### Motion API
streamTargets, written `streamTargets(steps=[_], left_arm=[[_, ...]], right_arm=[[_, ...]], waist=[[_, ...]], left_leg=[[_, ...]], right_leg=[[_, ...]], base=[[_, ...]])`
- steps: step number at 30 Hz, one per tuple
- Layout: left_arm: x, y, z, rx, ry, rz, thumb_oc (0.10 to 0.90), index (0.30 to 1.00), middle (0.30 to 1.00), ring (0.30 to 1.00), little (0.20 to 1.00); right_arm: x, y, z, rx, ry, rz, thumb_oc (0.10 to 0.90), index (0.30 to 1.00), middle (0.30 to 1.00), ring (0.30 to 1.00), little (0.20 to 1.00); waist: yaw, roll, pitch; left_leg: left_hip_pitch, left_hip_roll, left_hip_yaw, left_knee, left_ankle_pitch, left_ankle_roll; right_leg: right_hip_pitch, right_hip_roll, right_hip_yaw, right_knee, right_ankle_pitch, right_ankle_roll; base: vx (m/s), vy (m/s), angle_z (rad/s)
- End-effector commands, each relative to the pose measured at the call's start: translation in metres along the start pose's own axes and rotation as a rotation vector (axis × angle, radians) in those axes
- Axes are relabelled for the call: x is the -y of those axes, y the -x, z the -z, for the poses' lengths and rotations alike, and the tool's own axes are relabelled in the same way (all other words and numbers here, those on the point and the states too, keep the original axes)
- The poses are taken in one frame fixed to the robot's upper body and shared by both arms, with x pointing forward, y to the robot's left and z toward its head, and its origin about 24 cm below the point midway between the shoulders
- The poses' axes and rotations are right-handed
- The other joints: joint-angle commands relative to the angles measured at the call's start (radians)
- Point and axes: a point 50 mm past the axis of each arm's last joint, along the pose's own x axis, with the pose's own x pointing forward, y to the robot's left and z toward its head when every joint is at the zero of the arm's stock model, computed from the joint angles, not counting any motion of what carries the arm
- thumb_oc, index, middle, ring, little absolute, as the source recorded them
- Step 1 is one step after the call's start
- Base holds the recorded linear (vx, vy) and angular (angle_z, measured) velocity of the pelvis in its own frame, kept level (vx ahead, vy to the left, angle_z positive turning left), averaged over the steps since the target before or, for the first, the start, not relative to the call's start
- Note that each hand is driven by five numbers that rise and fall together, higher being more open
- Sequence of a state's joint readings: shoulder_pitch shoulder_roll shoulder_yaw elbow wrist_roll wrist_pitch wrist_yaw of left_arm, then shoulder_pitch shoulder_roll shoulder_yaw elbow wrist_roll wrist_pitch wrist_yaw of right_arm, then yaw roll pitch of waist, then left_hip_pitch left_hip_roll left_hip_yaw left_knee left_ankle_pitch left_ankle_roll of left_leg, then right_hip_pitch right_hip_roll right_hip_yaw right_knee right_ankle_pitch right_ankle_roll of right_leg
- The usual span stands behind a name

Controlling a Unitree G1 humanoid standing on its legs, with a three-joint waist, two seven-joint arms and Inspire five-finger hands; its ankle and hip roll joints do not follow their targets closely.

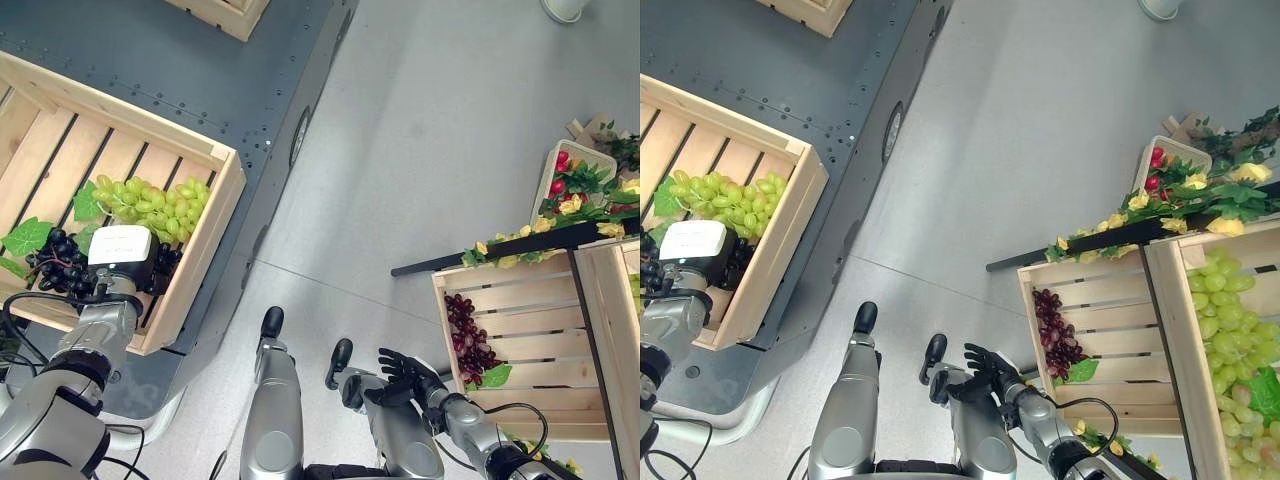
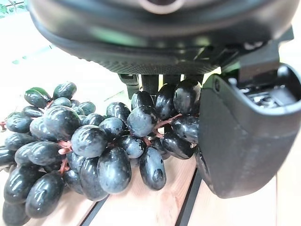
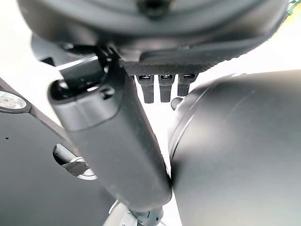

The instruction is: Pick up the fruits from the basket on one side to the basket on the other side

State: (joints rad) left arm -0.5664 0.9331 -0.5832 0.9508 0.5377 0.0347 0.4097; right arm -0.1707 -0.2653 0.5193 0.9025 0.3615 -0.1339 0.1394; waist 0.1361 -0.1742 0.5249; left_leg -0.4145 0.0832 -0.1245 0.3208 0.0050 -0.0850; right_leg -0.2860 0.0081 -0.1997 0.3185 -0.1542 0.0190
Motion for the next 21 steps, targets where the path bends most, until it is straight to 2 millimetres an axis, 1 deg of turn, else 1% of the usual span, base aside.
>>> streamTargets(steps=[1,5,11,15,19,20,21], left_arm=[[-0.034,-0.007,0.027,-0.113,-0.020,-0.175,0.800,0.900,0.900,0.900,0.900],[-0.033,-0.003,0.036,-0.174,-0.049,-0.200,0.800,0.900,0.900,0.900,0.900],[-0.028,-0.003,0.036,-0.214,-0.096,-0.220,0.800,0.900,0.900,0.900,0.900],[-0.026,-0.003,0.041,-0.271,-0.113,-0.194,0.800,0.900,0.900,0.900,0.900],[-0.020,-0.003,0.039,-0.291,-0.101,-0.144,0.800,0.900,0.900,0.900,0.900],[-0.018,-0.003,0.039,-0.298,-0.095,-0.135,0.587,0.580,0.580,0.580,0.580],[-0.018,-0.003,0.039,-0.301,-0.091,-0.131,0.471,0.406,0.406,0.406,0.406]], right_arm=[[0.009,0.012,0.016,-0.034,0.010,0.013,0.800,0.900,0.900,0.900,0.900],[0.012,0.012,0.015,-0.030,0.005,0.022,0.800,0.900,0.900,0.900,0.900],[0.014,0.010,0.010,-0.020,0.011,0.034,0.800,0.900,0.900,0.900,0.900],[0.014,0.009,0.006,-0.010,0.013,0.029,0.800,0.900,0.900,0.900,0.900],[0.013,0.008,0.004,-0.005,0.020,0.026,0.800,0.900,0.900,0.900,0.900],[0.014,0.008,0.003,-0.005,0.020,0.028,0.800,0.900,0.900,0.900,0.900],[0.014,0.008,0.003,-0.004,0.019,0.029,0.800,0.900,0.900,0.900,0.900]], waist=[[-0.005,0.008,-0.006],[-0.002,0.008,-0.005],[-0.008,0.008,-0.005],[-0.017,0.005,-0.005],[-0.021,-0.003,-0.005],[-0.022,-0.005,-0.005],[-0.023,-0.006,-0.005]], left_leg=[[-0.103,-0.109,0.054,0.001,0.032,0.087],[-0.107,-0.111,0.051,0.004,0.031,0.090],[-0.121,-0.111,0.054,0.008,0.031,0.091],[-0.133,-0.110,0.055,0.014,0.029,0.092],[-0.134,-0.108,0.056,0.007,0.031,0.094],[-0.132,-0.108,0.057,0.004,0.030,0.095],[-0.130,-0.109,0.056,0.002,0.030,0.096]], right_leg=[[0.050,0.044,-0.022,-0.068,0.057,-0.044],[0.041,0.043,-0.023,-0.061,0.057,-0.044],[0.020,0.039,-0.025,-0.051,0.058,-0.046],[0.004,0.037,-0.024,-0.047,0.062,-0.044],[-0.004,0.036,-0.022,-0.054,0.070,-0.041],[-0.004,0.036,-0.021,-0.056,0.071,-0.041],[-0.004,0.036,-0.020,-0.057,0.071,-0.041]], base=[[0.00,0.000,0.00],[0.00,0.000,0.00],[-0.01,0.012,0.00],[-0.01,0.022,-0.01],[0.00,0.000,0.00],[0.00,0.000,0.00],[0.00,0.000,0.00]])
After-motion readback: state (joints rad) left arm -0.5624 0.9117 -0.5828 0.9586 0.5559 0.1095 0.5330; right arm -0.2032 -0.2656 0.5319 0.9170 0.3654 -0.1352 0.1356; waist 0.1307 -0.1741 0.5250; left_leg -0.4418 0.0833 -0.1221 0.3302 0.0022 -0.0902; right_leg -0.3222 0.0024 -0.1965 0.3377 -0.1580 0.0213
